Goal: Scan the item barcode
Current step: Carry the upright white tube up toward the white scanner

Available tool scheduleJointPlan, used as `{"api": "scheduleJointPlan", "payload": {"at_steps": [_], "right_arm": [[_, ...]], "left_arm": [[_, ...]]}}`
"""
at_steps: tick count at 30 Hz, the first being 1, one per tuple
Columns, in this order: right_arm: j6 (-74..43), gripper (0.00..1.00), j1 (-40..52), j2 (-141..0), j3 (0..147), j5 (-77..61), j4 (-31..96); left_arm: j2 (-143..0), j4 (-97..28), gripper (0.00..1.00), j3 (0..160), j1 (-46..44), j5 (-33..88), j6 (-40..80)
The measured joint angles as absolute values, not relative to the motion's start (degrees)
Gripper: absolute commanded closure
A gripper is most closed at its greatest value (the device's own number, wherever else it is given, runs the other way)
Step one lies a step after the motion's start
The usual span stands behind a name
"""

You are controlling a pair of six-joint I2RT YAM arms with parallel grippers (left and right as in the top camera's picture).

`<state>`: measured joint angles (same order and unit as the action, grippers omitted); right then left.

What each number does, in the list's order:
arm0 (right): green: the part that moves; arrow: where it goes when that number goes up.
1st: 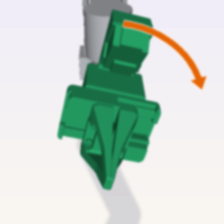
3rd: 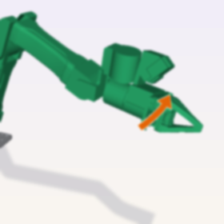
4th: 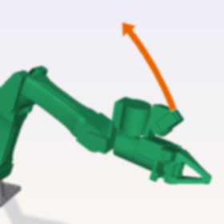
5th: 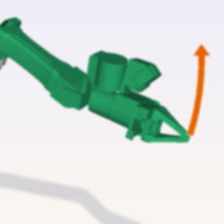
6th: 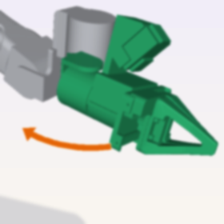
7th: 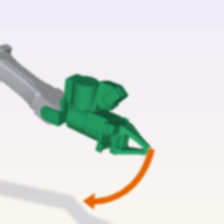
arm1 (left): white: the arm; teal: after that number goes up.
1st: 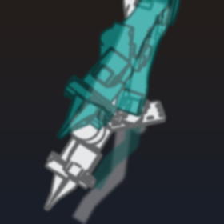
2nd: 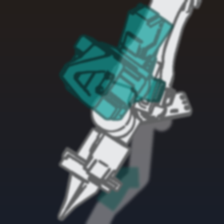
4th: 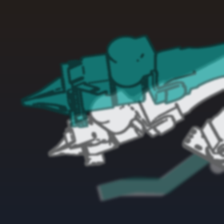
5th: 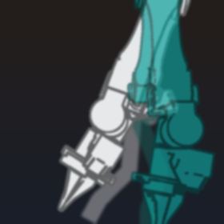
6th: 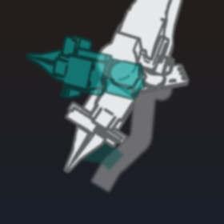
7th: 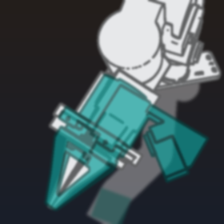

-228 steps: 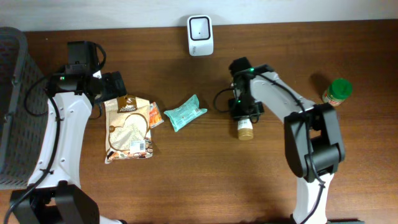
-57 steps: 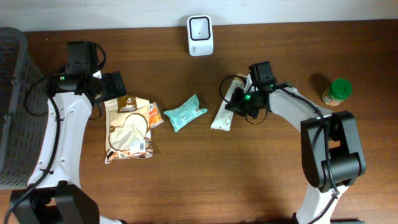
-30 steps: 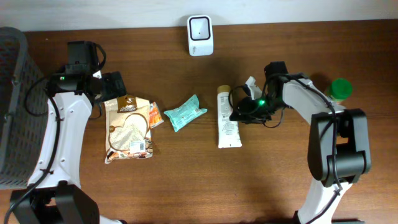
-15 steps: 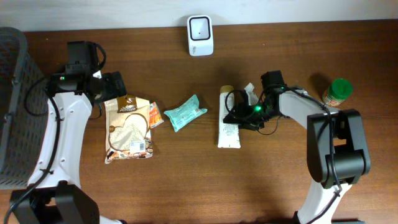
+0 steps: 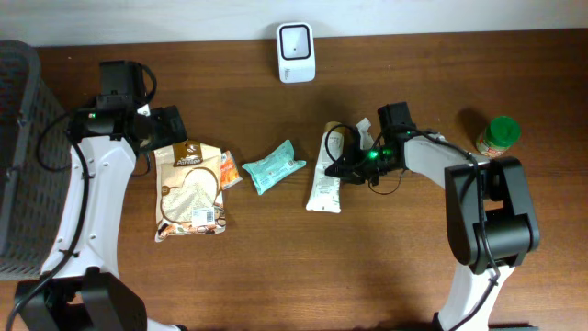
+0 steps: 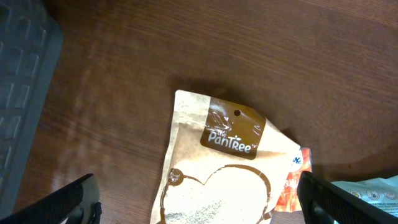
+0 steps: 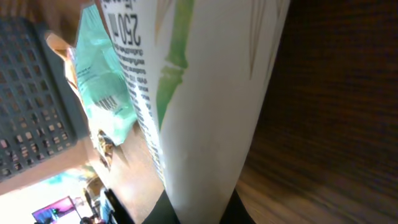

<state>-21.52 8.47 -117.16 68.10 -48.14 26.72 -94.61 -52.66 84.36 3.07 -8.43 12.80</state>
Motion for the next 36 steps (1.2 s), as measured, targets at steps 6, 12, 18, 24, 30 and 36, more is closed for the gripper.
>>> {"api": "scheduleJointPlan", "payload": {"at_steps": [6,12,18,24,30,36], "right_arm": [[-7.51,0.96,8.47,-111.33,71.64,-46.7,42.09],[4.89,0.96,8.47,-96.86,77.01,-51.62,47.59],[5.93,0.96,8.47,-88.71,77.43,-59.22,48.1],[0.47,0.96,8.47,-86.94,77.43,-65.12,48.07],[-7.03,0.96,8.69,-86.94,78.94,-67.94,48.25],[-11.33,0.96,12.97,-86.94,85.58,-63.83,49.58]], "left_arm": [[-94.61,-52.66,0.01,84.36,3.07,-8.45,12.8],[-94.61,-52.69,0.01,84.36,3.07,-8.45,12.8],[-94.61,-52.66,0.01,84.36,3.07,-8.43,12.8],[-94.61,-52.66,0.01,84.36,3.07,-8.43,12.8],[-94.61,-52.66,0.01,84.36,3.07,-8.43,12.8],[-94.61,-52.66,0.01,84.36,3.07,-8.45,12.8]]}}
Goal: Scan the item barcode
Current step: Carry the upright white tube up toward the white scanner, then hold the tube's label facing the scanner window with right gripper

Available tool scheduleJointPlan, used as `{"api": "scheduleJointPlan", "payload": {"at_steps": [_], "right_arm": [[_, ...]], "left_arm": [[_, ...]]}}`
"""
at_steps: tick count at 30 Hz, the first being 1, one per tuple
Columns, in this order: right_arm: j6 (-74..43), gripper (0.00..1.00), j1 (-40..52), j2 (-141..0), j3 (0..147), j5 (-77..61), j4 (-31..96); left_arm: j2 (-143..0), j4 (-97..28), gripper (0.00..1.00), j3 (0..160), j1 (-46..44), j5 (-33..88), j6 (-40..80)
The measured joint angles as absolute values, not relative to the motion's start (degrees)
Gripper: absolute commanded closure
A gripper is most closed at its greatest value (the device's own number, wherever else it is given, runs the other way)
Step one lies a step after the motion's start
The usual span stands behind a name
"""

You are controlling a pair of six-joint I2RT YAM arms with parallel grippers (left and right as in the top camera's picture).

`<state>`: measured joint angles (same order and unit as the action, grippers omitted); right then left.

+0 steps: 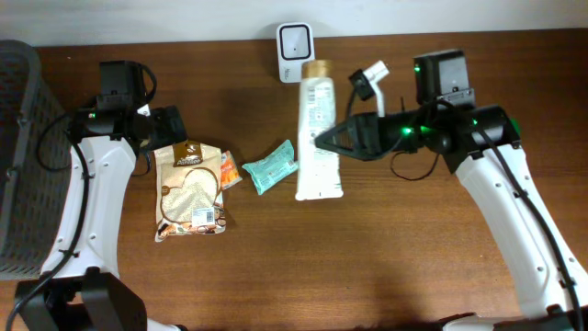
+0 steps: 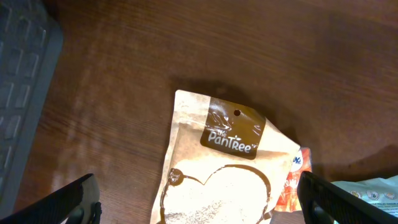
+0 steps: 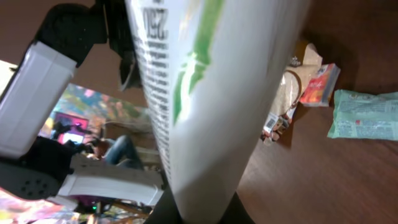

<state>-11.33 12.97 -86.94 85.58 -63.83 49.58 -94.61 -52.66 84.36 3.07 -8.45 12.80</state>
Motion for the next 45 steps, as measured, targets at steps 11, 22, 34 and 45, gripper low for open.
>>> {"api": "scheduleJointPlan", "payload": {"at_steps": [11,22,34,45], "right_arm": [[-1.87,0.96,22.0,-106.0,127.9,-42.5,75.02],[7.77,0.96,24.75,-121.19,134.91,-0.86,60.25],[27.49,0.96,24.6,-139.06,134.89,24.73,32.1],[41.45,0.96,24.6,-147.06,134.89,32.56,20.1]], "left_arm": [[-94.61,-52.66,0.01,84.36,3.07,-8.45,12.8],[-94.61,-52.66,0.01,84.36,3.07,-8.45,12.8],[-94.61,-52.66,0.01,84.36,3.07,-8.43,12.8],[-94.61,-52.66,0.01,84.36,3.07,-8.45,12.8]]}}
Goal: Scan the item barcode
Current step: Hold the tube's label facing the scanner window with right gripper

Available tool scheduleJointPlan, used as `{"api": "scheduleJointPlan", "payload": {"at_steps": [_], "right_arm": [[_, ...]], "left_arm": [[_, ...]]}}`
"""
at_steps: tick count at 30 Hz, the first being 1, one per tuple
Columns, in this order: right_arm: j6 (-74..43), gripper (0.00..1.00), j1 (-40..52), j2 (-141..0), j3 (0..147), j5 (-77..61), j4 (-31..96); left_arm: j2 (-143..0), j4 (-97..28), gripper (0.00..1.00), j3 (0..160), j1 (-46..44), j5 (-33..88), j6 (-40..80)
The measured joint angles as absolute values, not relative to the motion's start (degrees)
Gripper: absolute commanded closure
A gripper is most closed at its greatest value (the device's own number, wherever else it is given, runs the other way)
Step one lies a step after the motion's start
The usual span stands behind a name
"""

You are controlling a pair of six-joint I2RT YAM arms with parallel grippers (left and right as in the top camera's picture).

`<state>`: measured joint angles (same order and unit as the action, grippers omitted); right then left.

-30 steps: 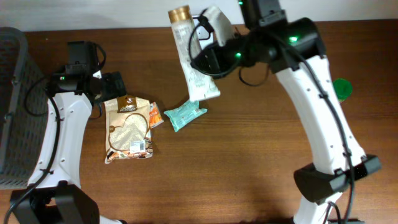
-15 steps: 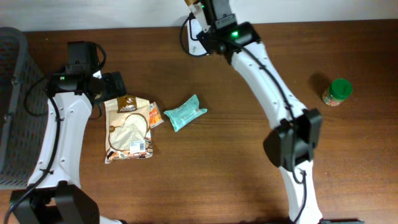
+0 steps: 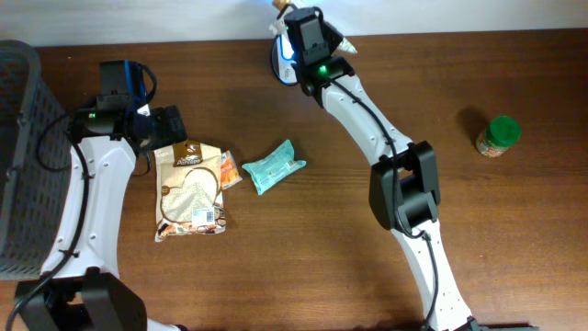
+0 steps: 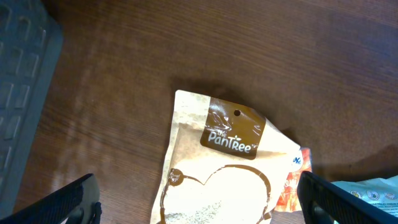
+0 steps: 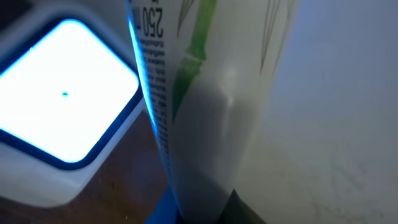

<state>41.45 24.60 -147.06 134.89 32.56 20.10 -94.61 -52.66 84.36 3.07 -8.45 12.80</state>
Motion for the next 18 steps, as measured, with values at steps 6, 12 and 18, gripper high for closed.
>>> {"api": "scheduleJointPlan", "payload": {"at_steps": [6,12,18], "right_arm": [[43.13,0.96,24.64,-148.9,134.89,35.11,21.21],[43.55,0.96,24.86,-148.9,134.89,35.81,20.99],[43.72,0.96,25.08,-148.9,134.89,36.23,20.99]], "left_arm": [[-94.61,-52.66,0.01,84.36,3.07,-8.45,12.8],[-94.61,-52.66,0.01,84.36,3.07,-8.45,12.8],[-94.61,-52.66,0.01,84.36,3.07,-8.45,12.8]]}}
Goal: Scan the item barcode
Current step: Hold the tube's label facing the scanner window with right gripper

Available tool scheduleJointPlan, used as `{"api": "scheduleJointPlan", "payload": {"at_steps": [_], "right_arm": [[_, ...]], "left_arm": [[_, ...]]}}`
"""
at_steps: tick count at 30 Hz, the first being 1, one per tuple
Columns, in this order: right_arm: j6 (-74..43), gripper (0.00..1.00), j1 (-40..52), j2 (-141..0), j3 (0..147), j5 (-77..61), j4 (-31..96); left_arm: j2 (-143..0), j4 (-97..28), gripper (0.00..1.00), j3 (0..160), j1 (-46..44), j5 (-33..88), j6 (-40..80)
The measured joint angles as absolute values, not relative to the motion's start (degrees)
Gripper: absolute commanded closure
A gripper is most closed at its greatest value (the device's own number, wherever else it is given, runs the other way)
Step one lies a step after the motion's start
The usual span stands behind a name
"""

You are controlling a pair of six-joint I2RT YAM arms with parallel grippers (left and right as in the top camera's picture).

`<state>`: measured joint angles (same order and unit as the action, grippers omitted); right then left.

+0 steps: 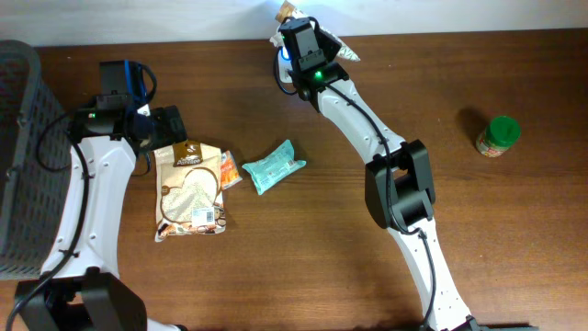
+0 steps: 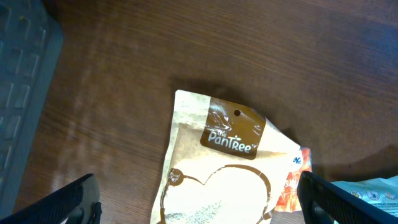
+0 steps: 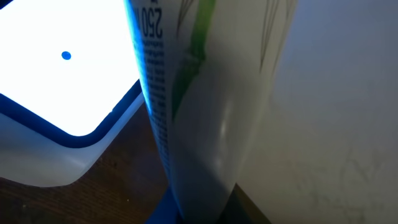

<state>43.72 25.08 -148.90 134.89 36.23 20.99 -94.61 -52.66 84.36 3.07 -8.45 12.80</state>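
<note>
My right gripper (image 1: 306, 48) is shut on a white tube with a green stripe (image 3: 205, 93), holding it at the table's back edge. The tube's printed side is close beside the scanner's glowing white face (image 3: 56, 68). From overhead the scanner (image 1: 282, 61) is mostly hidden under the gripper, with only a blue glow showing, and the tube's end (image 1: 286, 12) pokes out over the wall. My left gripper (image 2: 199, 205) hangs open above a brown PanTree pouch (image 2: 217, 180), holding nothing.
A dark grey basket (image 1: 18, 156) stands at the left edge. A red sachet (image 1: 229, 170) and a teal packet (image 1: 274, 166) lie right of the pouch (image 1: 189, 188). A green-lidded jar (image 1: 498, 136) stands far right. The wall runs behind the scanner.
My right gripper has shifted slightly with the tube, and the scanner's lit face now fills more of the right wrist view. The left arm has not moved.
My right gripper was shut on the tube lying mid-table. Then it held the tube raised over the table, its cap end towards the scanner. Then tube and gripper were at the scanner at the back edge, and now they are closer to its face. The left gripper stayed open.
</note>
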Motion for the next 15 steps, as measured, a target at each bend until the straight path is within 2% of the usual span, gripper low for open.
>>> {"api": "scheduleJointPlan", "payload": {"at_steps": [8,15], "right_arm": [[42.35,0.96,26.06,-148.62,134.89,37.23,24.93],[26.76,0.96,27.44,-138.1,134.56,32.21,40.95]], "left_arm": [[-94.61,-52.66,0.01,84.36,3.07,-8.45,12.8],[-94.61,-52.66,0.01,84.36,3.07,-8.45,12.8]]}}
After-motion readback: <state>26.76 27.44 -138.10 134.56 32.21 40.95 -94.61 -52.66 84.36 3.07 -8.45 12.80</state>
